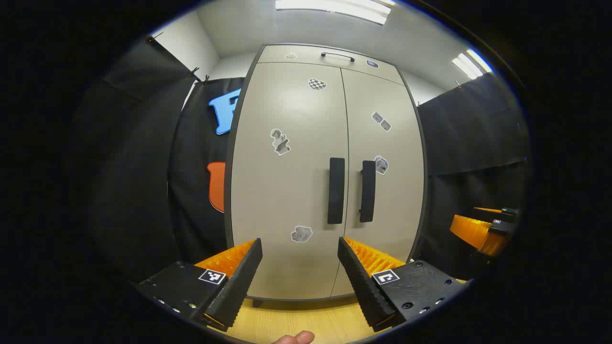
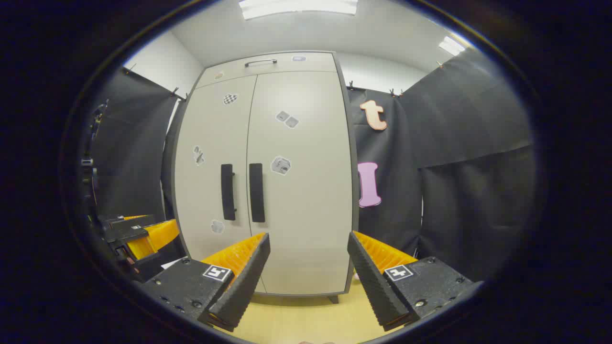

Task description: Open the right door of the double-door shoe cabinet with the right hand, and open the left door with the left hand.

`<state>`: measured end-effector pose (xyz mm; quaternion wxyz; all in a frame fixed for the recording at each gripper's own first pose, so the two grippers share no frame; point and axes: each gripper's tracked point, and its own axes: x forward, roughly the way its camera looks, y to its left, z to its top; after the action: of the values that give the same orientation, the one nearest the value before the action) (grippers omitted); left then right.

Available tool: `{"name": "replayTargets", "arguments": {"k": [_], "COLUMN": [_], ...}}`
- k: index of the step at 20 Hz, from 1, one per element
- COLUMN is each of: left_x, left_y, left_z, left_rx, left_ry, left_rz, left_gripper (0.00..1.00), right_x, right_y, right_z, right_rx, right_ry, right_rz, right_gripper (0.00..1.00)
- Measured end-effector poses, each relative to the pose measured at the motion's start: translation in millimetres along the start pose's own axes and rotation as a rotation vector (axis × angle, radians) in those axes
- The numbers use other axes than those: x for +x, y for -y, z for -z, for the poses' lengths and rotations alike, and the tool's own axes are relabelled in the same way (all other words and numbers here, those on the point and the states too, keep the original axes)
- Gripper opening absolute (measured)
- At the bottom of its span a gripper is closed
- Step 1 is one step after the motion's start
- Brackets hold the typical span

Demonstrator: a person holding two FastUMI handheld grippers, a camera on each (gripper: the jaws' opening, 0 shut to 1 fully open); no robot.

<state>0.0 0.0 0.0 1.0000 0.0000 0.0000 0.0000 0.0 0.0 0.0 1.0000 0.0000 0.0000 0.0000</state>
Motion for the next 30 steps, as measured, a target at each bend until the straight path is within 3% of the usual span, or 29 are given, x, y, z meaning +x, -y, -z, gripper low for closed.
{"name": "replayTargets", "arguments": {"k": [16, 25, 28, 30], "left_x": [-1, -26, -35, -40], "left_y": [-3, -15, -25, -37], "left_z": [-10, -4, -4, -3], "left_rx": [0.013, 0.003, -0.001, 0.001], "left_ry": [0.029, -0.003, -0.01, -0.008], "left_rz": [0.019, 0.008, -0.008, -0.034], "left_gripper": [0.95, 0.95, 0.95, 0.95], "right_x": [10, 101, 141, 162], "right_y": [-1, -65, -80, -96], "right_z": [3, -55, -55, -47], "right_rx": [0.008, -0.029, -0.056, -0.046], "right_ry": [-0.009, 0.042, 0.031, -0.006], "right_rz": [0.02, -0.093, -0.076, -0.105], "right_gripper": [1.0, 1.0, 1.0, 1.0]}}
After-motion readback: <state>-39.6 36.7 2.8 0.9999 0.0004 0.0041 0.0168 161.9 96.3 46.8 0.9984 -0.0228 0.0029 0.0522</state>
